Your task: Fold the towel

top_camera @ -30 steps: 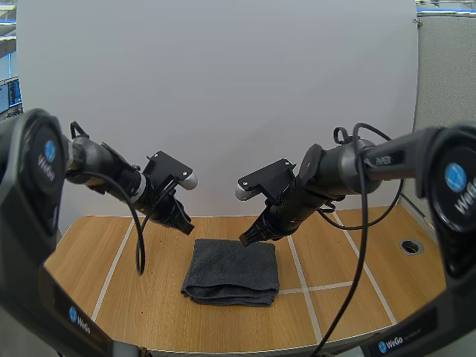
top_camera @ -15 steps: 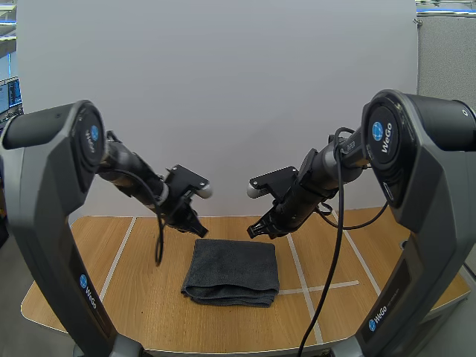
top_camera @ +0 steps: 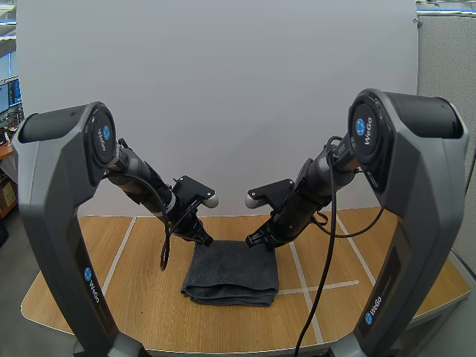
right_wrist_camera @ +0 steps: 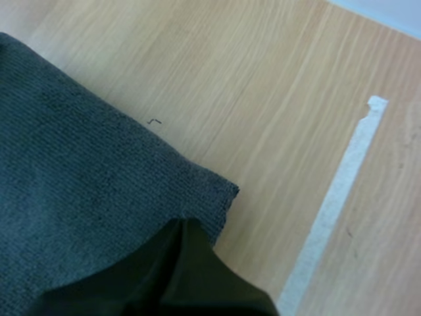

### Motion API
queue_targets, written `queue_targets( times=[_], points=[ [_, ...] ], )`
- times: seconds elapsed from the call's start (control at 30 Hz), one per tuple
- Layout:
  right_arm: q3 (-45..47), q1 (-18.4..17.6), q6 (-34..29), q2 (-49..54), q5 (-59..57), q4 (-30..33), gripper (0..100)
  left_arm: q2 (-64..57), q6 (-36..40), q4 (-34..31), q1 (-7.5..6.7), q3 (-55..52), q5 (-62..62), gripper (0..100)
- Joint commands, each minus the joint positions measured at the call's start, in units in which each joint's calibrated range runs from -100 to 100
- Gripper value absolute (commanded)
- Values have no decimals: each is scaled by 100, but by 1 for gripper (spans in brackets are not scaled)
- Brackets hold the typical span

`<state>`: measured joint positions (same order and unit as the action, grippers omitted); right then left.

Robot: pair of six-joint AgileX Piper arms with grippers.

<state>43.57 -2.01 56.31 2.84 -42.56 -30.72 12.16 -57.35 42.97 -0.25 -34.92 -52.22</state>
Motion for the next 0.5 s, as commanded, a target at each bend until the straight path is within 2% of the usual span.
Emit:
queue_targets(
  times=[0.0,0.13,0.3,0.47],
  points=[
    [-38,18,489,-449,452,-459,0,409,48,-31,-22,22,441,0],
    [-38,18,753,-724,606,-726,0,698,-36,9,-22,22,524,0],
    [-38,18,780,-947,767,-727,0,871,-36,9,-22,22,681,0],
    [-38,18,780,-718,713,-714,0,754,-36,62,-22,22,646,0]
  ],
)
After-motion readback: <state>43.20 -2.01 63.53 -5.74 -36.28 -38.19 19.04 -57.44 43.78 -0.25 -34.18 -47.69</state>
